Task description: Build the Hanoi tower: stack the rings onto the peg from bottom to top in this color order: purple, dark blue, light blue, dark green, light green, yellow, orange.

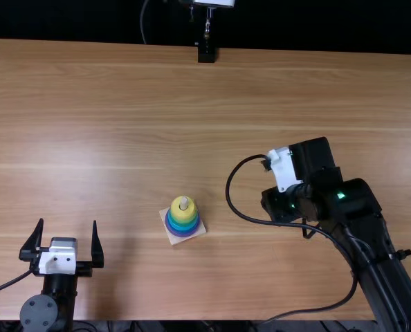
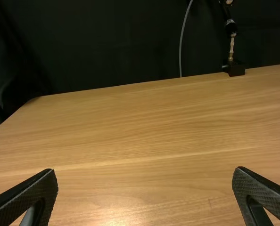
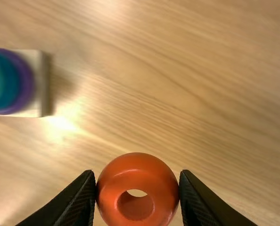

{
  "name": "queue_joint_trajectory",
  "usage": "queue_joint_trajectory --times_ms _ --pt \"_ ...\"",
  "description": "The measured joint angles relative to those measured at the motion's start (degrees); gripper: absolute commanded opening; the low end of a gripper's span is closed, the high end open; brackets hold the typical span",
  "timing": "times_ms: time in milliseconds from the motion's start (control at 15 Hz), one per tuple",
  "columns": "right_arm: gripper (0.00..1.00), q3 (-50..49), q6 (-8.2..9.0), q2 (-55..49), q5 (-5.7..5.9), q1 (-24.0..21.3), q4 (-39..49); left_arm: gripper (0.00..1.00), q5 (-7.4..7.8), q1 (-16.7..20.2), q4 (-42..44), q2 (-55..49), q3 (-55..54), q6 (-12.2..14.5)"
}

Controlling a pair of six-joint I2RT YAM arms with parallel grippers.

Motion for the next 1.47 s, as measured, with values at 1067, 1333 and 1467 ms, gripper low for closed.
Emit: queue_joint_trajectory --times_ms 1067,1333,1467 --pt "0.00 22.8 1.46 10.8 -0.50 22.0 -8.4 1.00 -0.02 0.0 0.0 0.0 0.0 0.0" --pt "0.00 26.1 2.25 13.0 -0.66 23.2 -8.2 1.00 0.00 0.0 0.0 0.0 0.0 0.0" --pt "0.00 27.0 2.45 13.5 -0.66 23.9 -8.0 1.00 -0.02 0.0 0.0 0.0 0.0 0.0"
